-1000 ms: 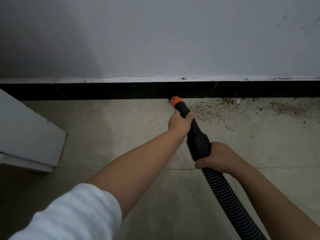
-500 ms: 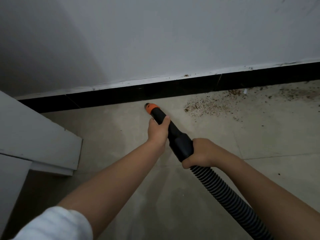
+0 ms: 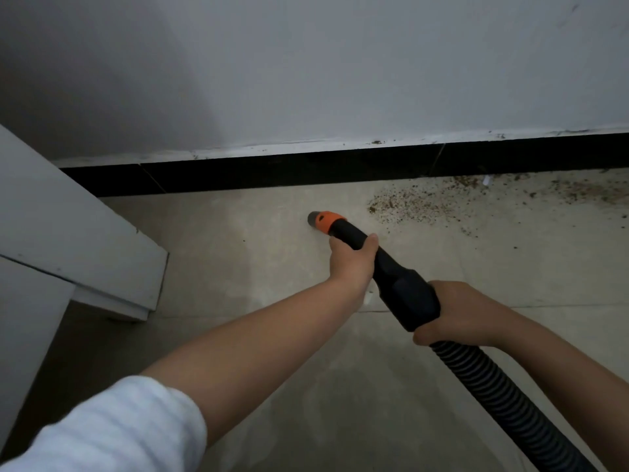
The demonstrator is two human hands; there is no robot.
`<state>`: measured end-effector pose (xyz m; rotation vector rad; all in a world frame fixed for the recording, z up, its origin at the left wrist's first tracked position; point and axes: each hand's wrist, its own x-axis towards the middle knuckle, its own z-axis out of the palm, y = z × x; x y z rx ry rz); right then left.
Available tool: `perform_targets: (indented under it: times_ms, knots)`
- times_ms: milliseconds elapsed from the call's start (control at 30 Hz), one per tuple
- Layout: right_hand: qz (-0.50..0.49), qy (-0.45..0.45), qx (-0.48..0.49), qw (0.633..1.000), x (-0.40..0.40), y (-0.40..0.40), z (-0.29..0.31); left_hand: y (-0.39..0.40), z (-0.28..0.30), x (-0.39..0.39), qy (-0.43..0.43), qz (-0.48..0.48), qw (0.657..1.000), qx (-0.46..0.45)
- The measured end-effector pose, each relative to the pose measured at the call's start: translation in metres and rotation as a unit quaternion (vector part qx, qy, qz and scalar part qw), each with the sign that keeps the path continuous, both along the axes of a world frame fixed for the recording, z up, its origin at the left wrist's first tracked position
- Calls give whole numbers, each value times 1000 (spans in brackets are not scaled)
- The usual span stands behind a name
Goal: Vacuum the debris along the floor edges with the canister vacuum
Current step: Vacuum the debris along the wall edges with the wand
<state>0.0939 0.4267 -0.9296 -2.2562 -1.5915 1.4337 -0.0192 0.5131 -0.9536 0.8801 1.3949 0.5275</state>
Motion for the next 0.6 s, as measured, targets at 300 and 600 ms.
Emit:
perform_targets:
  times_ms: [300,600]
  knots:
    - [43,30,14,999,-35,28,-7,12,2,-32,33,76,996,12]
    - [142,50,-17,988,-52,23,2,-14,5,-70,65,124,989,39]
